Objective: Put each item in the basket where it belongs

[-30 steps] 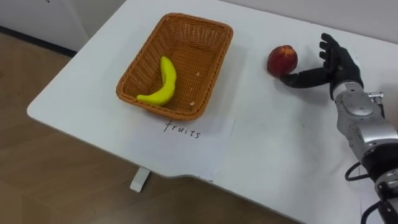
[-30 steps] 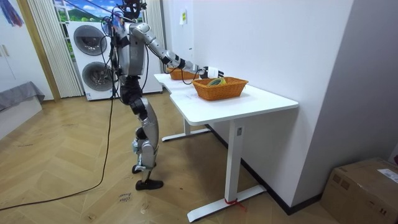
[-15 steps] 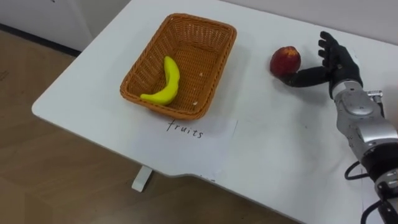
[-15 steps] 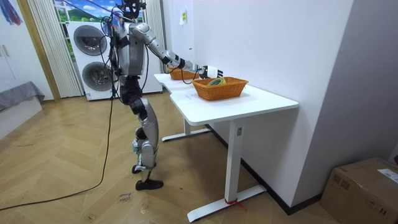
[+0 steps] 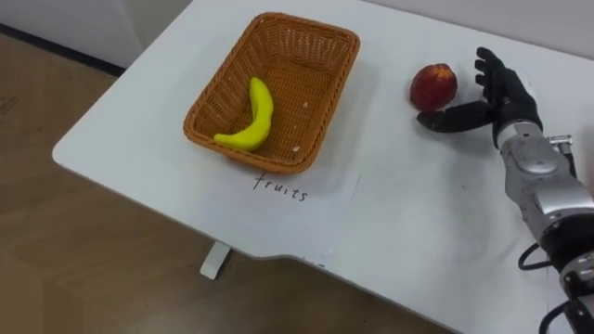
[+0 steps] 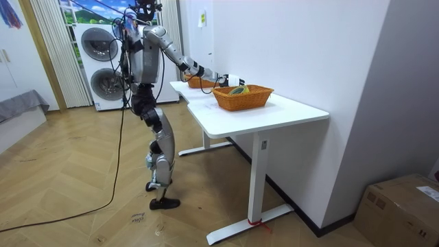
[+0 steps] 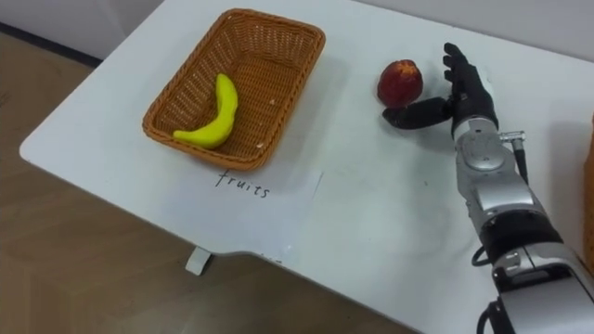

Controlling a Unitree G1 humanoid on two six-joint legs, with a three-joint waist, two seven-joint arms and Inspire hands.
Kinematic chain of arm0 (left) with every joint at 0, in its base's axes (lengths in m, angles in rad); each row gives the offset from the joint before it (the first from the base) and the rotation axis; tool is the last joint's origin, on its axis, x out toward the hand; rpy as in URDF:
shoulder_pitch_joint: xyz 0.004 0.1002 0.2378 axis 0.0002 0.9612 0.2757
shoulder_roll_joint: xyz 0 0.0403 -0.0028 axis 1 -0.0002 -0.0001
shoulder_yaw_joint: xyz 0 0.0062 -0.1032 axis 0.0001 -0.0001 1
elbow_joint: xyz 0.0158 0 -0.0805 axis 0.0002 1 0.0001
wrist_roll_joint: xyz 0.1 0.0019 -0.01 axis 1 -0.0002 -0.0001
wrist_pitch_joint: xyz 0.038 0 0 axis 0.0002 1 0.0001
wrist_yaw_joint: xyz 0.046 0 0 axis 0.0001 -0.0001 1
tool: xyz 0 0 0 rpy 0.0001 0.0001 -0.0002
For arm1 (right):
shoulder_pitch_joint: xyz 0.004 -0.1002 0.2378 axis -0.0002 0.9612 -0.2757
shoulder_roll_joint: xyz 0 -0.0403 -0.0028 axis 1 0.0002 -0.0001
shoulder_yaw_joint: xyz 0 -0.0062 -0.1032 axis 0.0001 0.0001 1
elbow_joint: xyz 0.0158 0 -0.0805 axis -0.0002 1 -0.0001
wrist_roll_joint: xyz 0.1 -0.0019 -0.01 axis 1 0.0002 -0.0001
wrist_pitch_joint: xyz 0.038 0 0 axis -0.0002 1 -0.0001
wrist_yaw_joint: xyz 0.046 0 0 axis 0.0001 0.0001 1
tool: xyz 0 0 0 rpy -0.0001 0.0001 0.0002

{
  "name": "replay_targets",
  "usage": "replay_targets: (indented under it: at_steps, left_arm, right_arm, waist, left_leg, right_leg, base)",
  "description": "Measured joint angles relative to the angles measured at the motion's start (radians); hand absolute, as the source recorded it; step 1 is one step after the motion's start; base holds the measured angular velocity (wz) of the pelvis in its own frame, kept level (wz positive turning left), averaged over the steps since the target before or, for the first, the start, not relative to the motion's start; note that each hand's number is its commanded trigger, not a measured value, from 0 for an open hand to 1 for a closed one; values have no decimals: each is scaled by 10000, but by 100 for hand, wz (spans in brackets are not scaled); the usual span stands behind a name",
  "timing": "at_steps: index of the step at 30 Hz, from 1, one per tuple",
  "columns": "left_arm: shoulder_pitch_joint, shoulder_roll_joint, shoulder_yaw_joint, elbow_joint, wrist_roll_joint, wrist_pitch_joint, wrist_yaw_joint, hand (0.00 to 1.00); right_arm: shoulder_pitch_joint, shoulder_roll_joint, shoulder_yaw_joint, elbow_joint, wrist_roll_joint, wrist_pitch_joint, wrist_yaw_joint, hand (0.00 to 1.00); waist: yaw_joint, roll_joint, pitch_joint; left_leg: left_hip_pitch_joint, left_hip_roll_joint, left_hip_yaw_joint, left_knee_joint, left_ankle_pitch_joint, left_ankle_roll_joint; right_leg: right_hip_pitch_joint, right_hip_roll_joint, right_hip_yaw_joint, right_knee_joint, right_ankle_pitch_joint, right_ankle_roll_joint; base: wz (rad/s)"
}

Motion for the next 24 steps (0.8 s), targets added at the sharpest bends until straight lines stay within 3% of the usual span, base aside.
replay_targets:
  at_steps: [10,24]
  left_arm:
    - [-21,62,-145,-2,-4,-4,3,0]
    - [-33,62,-148,-2,24,-3,4,0]
  right_arm:
    - [-228,-4,-1,214,-20,-179,-135,0]
    - [-228,-4,-1,241,-42,-188,-133,0]
  waist:
    - [1,-106,106]
    - [20,-98,111]
  left_leg:
    - [-375,17,-65,219,19,-27]
    - [-452,22,-82,320,19,-26]
  right_leg:
    - [-277,-11,-105,105,29,-61]
    - [-301,9,-106,101,42,-81]
  base:
    - [3]
    - [0]
